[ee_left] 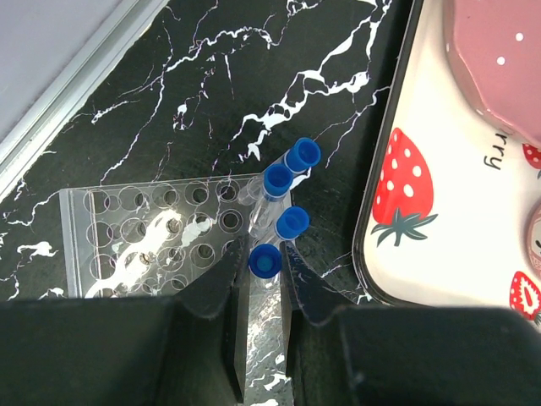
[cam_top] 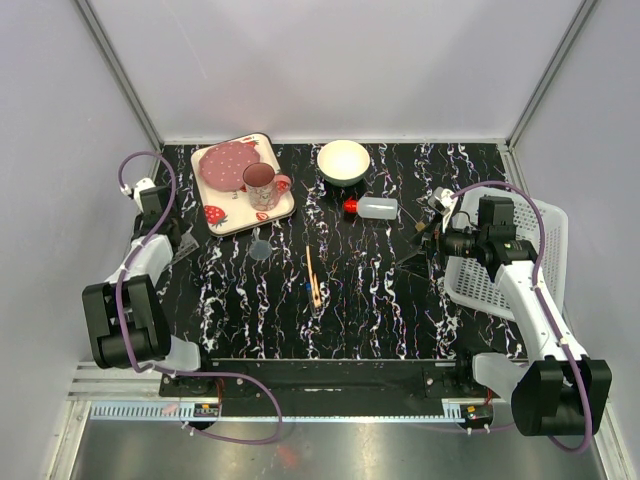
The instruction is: Organize the chemistry lab equipment
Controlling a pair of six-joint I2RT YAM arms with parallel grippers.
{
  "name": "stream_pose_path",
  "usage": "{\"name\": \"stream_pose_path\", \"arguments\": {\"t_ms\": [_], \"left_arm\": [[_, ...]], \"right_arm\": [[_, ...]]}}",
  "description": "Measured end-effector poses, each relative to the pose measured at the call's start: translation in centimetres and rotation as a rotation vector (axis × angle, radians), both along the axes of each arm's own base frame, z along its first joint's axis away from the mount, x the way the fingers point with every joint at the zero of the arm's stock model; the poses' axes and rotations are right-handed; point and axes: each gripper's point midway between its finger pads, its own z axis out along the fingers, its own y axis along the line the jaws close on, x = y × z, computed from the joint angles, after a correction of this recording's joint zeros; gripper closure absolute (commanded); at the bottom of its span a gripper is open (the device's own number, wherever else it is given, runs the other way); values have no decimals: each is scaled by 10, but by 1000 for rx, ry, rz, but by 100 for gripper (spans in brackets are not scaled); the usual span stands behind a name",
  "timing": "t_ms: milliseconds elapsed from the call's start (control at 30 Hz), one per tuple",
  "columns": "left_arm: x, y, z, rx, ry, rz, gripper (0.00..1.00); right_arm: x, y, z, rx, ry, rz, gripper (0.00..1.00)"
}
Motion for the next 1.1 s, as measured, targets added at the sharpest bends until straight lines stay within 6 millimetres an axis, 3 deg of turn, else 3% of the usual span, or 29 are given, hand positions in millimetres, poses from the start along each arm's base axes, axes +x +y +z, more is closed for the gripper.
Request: {"name": "stream_pose_path", "arguments": {"t_ms": [333,633,1100], "left_arm": [[0,-4,-8,23,34,-8,86],[0,-22,-11,107,73,-40,82],[-17,-24,-29,139,131,-13,55]], "right_arm": [[1,0,1,-1,-2,-1,0],[2,-1,-1,-4,3,-4,0],[3,-1,-2,-5,10,-4,0]]}}
